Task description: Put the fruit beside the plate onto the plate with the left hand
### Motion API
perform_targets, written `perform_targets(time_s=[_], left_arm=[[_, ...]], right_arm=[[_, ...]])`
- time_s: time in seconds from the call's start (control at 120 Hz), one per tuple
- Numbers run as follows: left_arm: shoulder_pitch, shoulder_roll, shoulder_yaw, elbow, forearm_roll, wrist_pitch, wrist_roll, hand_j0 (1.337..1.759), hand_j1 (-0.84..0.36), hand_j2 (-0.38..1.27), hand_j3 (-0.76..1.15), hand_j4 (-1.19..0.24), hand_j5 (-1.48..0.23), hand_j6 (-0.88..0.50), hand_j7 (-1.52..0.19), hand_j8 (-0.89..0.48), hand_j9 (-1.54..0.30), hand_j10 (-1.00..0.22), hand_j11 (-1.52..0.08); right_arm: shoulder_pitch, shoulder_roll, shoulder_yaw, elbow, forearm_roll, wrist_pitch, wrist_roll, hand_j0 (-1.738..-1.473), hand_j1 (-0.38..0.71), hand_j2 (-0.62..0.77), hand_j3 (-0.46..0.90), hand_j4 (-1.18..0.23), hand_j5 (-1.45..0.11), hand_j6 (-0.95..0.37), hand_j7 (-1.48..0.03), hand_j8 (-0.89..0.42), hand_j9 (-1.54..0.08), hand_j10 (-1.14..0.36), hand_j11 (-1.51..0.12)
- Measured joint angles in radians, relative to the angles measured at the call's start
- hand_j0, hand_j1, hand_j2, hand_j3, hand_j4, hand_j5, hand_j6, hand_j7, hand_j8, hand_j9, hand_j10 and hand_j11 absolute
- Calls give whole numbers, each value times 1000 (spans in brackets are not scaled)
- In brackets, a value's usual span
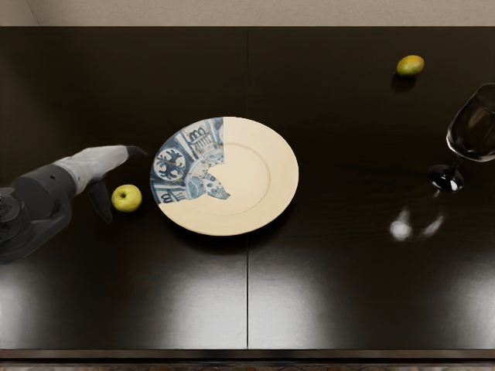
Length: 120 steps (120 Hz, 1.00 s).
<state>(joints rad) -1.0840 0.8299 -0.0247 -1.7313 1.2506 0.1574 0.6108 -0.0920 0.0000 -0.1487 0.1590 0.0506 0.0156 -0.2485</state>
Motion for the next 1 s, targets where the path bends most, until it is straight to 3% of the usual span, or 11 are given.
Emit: perform_targets(time_s=[0.392, 1.0], left_arm=[[60, -31, 17, 43, 94, 32, 0, 1658, 69, 52, 0, -242, -308, -244, -307, -243, -307, -241, -307], [59, -92, 49, 103, 100, 28, 0, 1658, -110, 82, 0, -390, -503, -392, -502, -391, -502, -390, -502]], right_arm=[[0, 0, 0, 0, 0, 1, 0, -1658, -349, 0, 0, 0, 0, 0, 0, 0, 0, 0, 0], [0, 0, 1, 1, 0, 0, 0, -1658, -349, 0, 0, 0, 0, 0, 0, 0, 0, 0, 0]])
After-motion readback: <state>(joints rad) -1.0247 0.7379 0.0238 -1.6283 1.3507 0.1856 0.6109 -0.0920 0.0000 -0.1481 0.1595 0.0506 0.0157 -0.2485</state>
